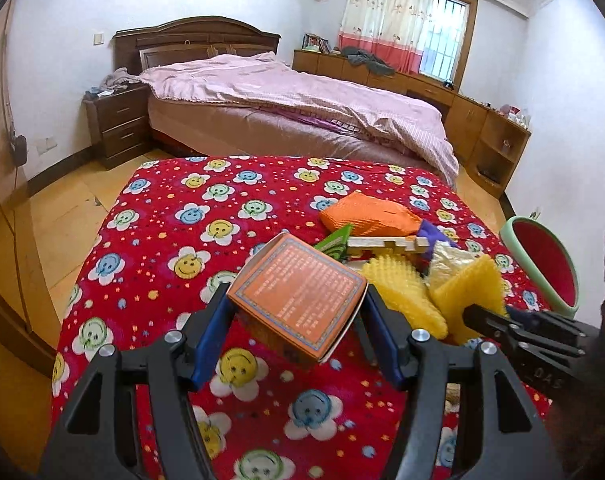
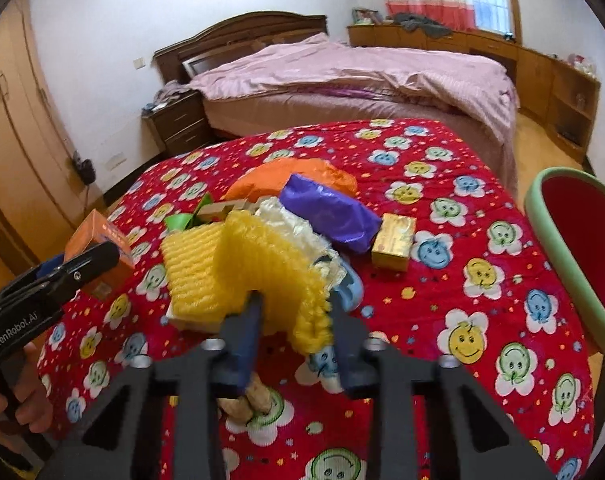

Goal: Collect trash
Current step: 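Grasp the yellow foam net with the right tool while the left tool lifts the box, then carry the box and foam net over the red bin and open both tools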

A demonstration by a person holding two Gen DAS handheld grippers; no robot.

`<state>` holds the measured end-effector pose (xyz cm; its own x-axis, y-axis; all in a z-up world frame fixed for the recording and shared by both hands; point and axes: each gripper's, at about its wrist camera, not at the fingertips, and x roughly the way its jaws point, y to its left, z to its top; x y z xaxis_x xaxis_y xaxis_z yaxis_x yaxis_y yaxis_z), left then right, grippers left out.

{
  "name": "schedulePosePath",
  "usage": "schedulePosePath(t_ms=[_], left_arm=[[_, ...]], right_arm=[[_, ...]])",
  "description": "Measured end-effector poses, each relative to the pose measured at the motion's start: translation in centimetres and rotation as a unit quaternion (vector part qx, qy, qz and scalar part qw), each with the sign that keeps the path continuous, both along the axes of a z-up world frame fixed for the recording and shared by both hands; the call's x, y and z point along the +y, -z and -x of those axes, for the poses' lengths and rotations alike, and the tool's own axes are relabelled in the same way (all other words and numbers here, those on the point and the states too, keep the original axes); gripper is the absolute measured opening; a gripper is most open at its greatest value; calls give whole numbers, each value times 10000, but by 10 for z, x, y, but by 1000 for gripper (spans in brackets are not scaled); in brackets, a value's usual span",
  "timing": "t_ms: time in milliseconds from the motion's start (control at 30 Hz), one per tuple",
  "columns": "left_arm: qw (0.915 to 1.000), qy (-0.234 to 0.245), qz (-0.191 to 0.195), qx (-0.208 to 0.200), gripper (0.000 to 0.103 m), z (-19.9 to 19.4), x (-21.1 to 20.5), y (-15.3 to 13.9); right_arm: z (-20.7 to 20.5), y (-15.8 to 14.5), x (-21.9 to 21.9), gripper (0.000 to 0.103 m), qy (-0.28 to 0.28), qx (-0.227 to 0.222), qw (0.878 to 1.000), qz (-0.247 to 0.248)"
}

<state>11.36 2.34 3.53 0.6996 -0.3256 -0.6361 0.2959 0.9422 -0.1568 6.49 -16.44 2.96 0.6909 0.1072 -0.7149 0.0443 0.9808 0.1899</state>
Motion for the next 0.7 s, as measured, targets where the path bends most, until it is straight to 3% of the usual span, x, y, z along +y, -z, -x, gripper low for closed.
schedulePosePath(t_ms=[33, 100, 433, 700], left_arm=[[10000, -2, 8, 10, 65, 3, -2, -1], [10000, -4, 11, 20, 65, 8, -5, -2], [10000, 32, 81, -8, 65, 32, -21, -18], [9998, 151, 108, -121, 65, 46, -39, -36]], right_arm=[[3, -1, -1, 14, -5, -35, 10000, 13], [7, -3, -2, 13, -26, -89, 10000, 4], [35, -31, -12, 12, -29, -463, 9989, -20], [57, -53, -36, 12, 306, -646, 9974, 45]])
